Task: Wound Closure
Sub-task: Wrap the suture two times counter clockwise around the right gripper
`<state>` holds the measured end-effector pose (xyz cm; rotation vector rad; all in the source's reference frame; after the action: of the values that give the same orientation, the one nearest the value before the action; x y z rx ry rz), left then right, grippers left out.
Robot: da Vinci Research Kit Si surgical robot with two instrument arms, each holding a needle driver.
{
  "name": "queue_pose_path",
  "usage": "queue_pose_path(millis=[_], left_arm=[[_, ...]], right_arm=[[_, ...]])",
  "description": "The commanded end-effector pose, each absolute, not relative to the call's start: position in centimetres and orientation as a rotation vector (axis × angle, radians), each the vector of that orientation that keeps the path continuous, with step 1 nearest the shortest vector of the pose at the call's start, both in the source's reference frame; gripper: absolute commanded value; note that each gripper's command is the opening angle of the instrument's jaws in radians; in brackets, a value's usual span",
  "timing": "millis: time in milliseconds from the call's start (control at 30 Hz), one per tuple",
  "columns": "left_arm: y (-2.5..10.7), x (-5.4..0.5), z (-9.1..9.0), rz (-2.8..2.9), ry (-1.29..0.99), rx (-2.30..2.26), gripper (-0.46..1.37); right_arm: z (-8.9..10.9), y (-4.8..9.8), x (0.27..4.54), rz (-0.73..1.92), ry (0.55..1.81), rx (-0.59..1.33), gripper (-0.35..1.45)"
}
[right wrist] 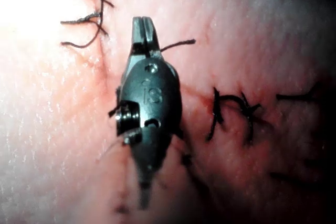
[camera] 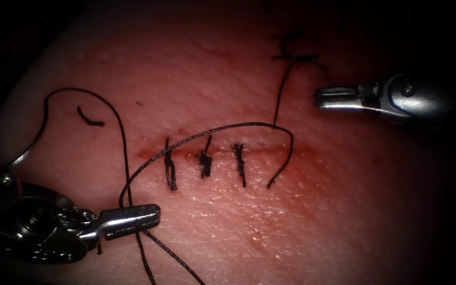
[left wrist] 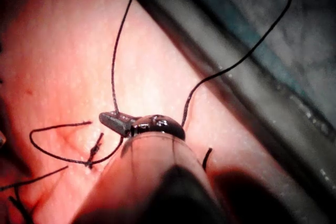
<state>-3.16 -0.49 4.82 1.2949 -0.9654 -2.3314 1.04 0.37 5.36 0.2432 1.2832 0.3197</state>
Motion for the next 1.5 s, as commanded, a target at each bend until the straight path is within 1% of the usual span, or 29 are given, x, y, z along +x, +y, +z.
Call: queue_pose_path(millis=[33,333,767,867,1033,1367,1500], left_arm=[[-0.5,-3.18,4.8,-2.313,-0.938,1.290,-0.35],[-0.4,-3.32,4.8,-2.243,-0.935,1.310,-0.35],[0.0,-3.38,4.7,-2.176,-0.892,1.397,-0.35],[0.1,-3.36,4.7,-2.189,-0.850,1.433,-0.35],[0.3,-3.30,4.7,-2.236,-0.717,1.518,-0.35],[0.6,-3.12,5.2,-2.320,-0.490,1.656,-0.35],[0.6,-3.08,5.4,-2.327,-0.452,1.670,-0.35]], right_arm=[[5.4,0.4,1.08,0.313,1.289,0.259,-0.35],[5.5,0.5,1.55,0.274,1.326,0.284,-0.35],[6.0,0.2,2.05,0.186,1.372,0.303,-0.35],[6.1,0.1,2.10,0.186,1.378,0.327,-0.35],[6.1,-0.1,2.18,0.165,1.396,0.374,-0.35],[5.8,-0.2,2.18,0.132,1.454,0.422,-0.35],[5.8,-0.2,2.20,0.112,1.474,0.448,-0.35]])
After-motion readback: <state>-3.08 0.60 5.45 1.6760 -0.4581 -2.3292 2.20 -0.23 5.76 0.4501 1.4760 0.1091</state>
